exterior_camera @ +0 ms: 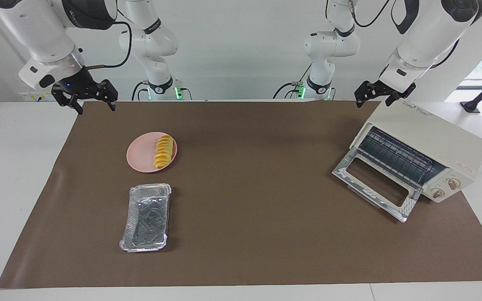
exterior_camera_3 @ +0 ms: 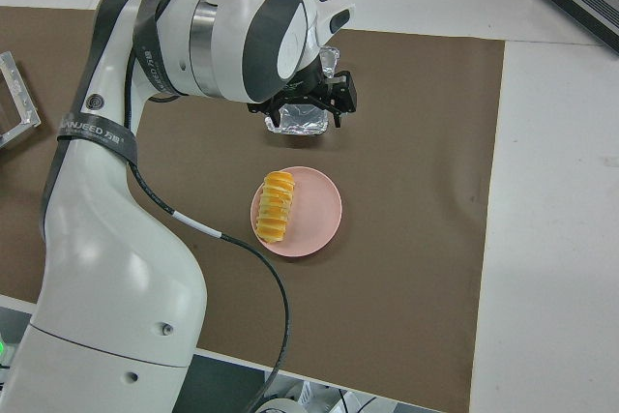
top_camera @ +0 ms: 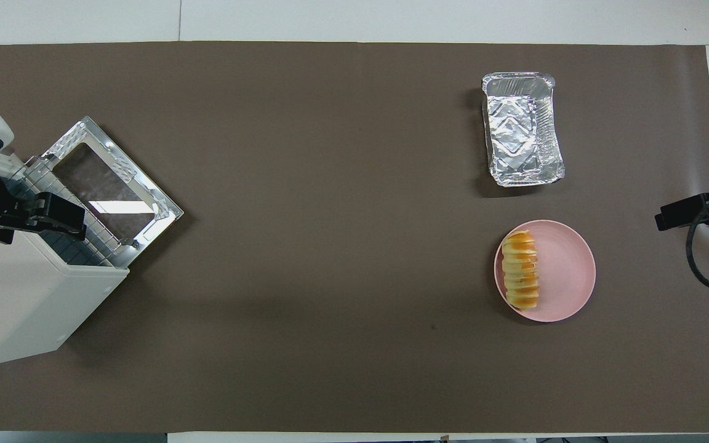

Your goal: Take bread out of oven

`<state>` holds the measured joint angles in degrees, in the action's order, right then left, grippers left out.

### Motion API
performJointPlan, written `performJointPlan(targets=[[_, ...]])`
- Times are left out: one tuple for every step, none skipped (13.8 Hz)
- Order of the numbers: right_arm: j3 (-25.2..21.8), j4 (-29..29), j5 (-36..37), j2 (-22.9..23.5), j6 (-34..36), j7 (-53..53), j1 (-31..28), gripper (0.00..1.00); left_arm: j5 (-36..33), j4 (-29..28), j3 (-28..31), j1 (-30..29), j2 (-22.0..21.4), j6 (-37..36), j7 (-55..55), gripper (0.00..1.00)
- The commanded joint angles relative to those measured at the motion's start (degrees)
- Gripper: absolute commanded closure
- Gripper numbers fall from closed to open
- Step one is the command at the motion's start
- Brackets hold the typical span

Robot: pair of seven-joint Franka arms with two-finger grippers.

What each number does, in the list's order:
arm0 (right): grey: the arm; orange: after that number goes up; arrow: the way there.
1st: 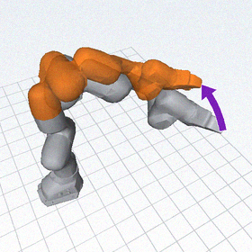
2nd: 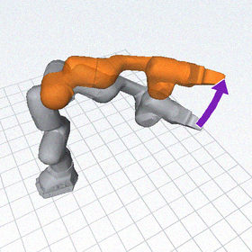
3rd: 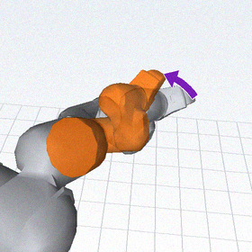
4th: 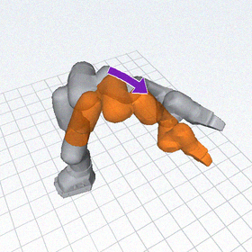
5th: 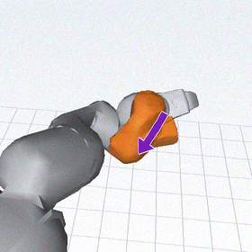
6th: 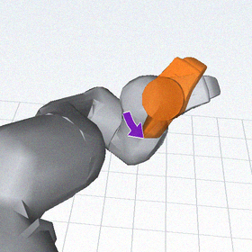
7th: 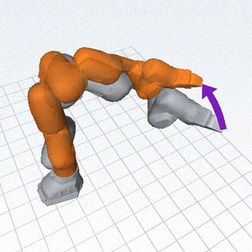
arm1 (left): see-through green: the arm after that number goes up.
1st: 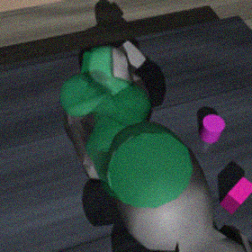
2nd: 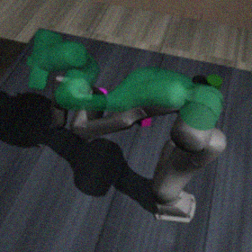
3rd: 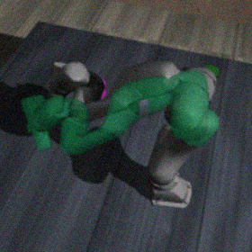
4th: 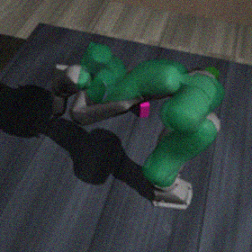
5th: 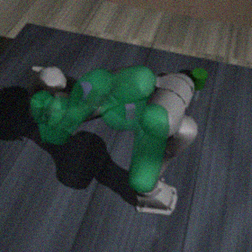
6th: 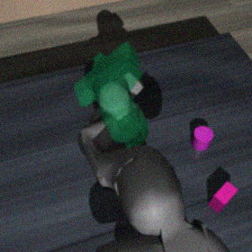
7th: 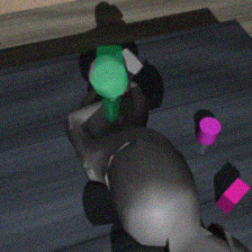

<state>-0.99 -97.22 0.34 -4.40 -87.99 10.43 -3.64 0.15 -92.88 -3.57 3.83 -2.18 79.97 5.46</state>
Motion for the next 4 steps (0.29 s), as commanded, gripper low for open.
performJointPlan(targets=[[0.5,0.9,-0.3,0.2,0.9,1.3,-1.1,0.00,1.0,-1.3,-0.1,-0.7,-1.3,0.8,-0.6,0.00],[0.5,0.9,-0.3,0.3,0.8,1.3,-1.1,0.00,1.0,-1.3,-0.1,-0.6,-1.3,0.8,-0.6,0.00],[0.5,0.9,-0.3,0.3,0.8,1.4,-1.1,0.00,1.0,-1.3,-0.1,-0.6,-1.3,0.8,-0.6,0.00],[0.5,0.9,-0.3,0.3,0.9,1.6,-1.1,0.00,1.0,-1.3,-0.1,-0.7,-1.3,0.8,-0.6,0.00]])
